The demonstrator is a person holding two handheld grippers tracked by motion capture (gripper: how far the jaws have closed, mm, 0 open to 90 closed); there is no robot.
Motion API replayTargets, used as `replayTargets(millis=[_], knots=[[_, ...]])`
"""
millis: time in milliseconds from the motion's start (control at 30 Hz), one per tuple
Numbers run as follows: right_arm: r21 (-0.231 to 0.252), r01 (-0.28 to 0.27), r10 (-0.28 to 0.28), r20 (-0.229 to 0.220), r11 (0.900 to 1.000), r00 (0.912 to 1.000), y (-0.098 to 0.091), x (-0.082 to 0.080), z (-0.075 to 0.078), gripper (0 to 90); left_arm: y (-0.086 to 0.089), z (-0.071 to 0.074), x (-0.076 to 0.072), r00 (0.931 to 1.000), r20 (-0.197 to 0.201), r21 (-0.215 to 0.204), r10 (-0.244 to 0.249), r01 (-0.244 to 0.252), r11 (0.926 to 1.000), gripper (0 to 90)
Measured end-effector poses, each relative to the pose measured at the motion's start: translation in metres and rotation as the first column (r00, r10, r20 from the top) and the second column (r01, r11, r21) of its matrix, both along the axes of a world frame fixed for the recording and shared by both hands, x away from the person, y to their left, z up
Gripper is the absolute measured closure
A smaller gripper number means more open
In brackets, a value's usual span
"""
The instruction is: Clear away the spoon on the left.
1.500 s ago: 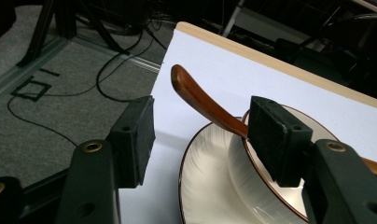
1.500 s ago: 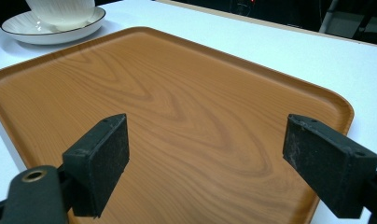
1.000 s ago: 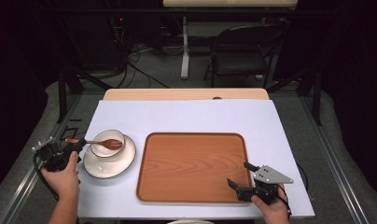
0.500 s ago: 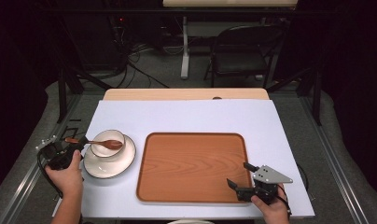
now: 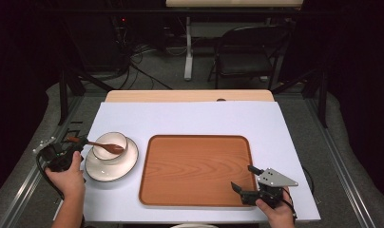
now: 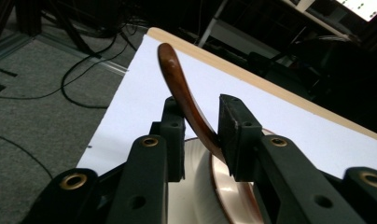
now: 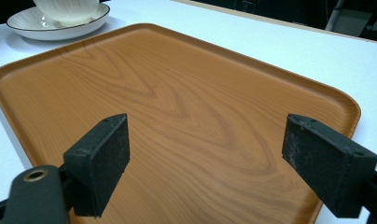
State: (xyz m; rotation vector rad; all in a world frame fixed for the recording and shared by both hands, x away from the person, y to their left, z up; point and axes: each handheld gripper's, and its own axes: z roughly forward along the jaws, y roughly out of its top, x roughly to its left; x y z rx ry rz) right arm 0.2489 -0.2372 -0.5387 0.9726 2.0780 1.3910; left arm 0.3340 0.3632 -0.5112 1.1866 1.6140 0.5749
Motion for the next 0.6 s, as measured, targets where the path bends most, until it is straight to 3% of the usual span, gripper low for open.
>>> replayTargets(millis=[600], knots=[[-0.002,-0.005,0.005,0.001,1.0000,1.0000,0.000,-0.001,0.001,14.7,-0.017,0.021,-0.001,0.9972,0.044,0.005,-0.061,0.061,0.9981,81.4]])
